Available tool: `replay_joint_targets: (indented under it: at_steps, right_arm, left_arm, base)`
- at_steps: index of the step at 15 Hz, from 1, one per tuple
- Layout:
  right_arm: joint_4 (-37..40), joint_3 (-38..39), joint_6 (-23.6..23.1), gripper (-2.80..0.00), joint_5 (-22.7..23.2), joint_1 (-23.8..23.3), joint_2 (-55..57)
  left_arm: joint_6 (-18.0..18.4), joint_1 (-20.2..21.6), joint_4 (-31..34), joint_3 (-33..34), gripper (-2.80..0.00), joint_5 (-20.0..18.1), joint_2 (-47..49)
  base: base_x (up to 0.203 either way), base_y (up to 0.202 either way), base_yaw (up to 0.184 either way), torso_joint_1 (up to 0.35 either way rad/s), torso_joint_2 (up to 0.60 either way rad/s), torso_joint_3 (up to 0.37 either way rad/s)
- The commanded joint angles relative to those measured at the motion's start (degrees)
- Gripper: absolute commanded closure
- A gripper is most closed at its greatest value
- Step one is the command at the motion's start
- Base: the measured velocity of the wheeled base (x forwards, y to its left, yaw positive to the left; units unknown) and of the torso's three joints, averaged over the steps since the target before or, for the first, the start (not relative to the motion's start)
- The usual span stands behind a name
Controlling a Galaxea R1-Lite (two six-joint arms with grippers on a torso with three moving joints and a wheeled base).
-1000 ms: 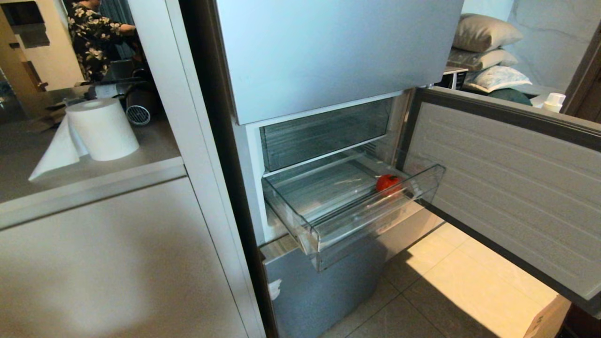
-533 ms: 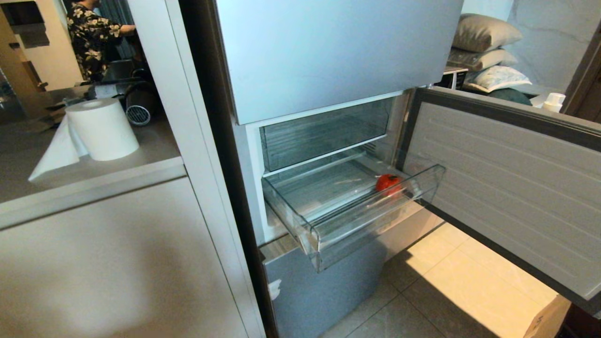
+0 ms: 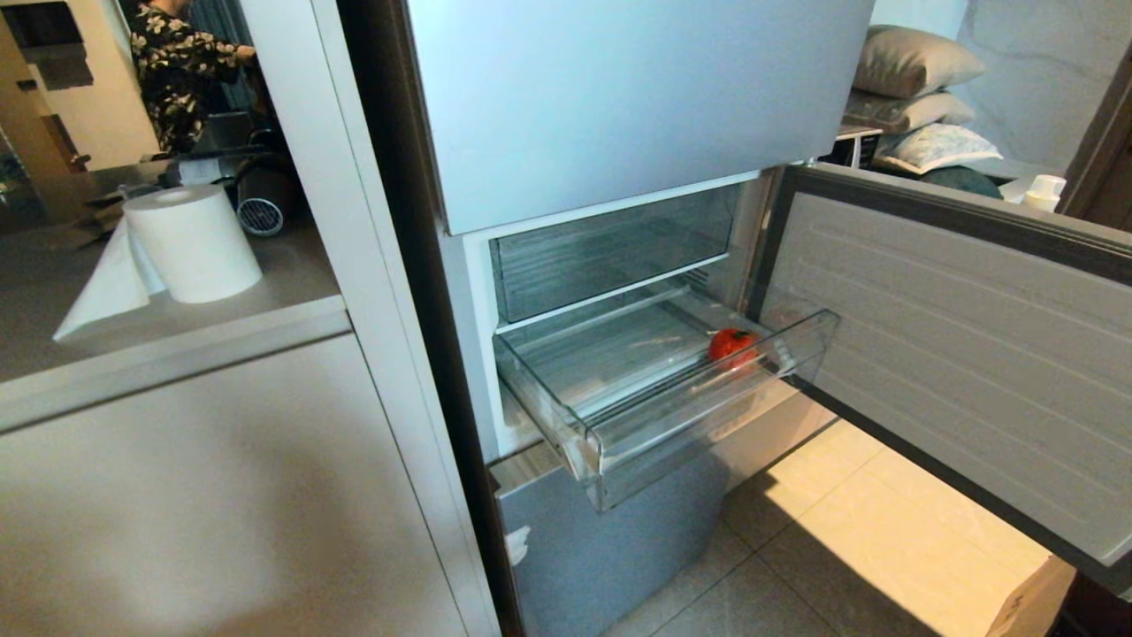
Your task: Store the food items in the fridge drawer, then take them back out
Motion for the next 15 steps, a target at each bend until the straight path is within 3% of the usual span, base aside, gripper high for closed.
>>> replay_joint_targets:
  at_steps: [1, 8, 15]
  right_arm:
    - [-0.2, -3.7, -0.5, -2.80, 0.0, 0.2, 5.6]
    - [-0.4, -12.7, -0.5, -2.80, 0.5, 0.4, 14.5]
    - [-0.3, -13.0, 0.0, -2.80, 0.5, 0.0, 16.4]
  left_arm:
    - [0.0, 0.0, 0.0, 0.1, 0.00, 0.0, 0.0]
    - [0.0, 0.0, 0.0, 0.1, 0.00, 0.0, 0.0]
    - [0.0, -0.1, 0.0, 0.1, 0.00, 0.0, 0.0]
  base:
    - [0.000, 0.000, 0.000, 0.000, 0.00, 0.000]
    - [0.000, 0.000, 0.000, 0.000, 0.00, 0.000]
    - [0.000, 0.000, 0.000, 0.000, 0.00, 0.000]
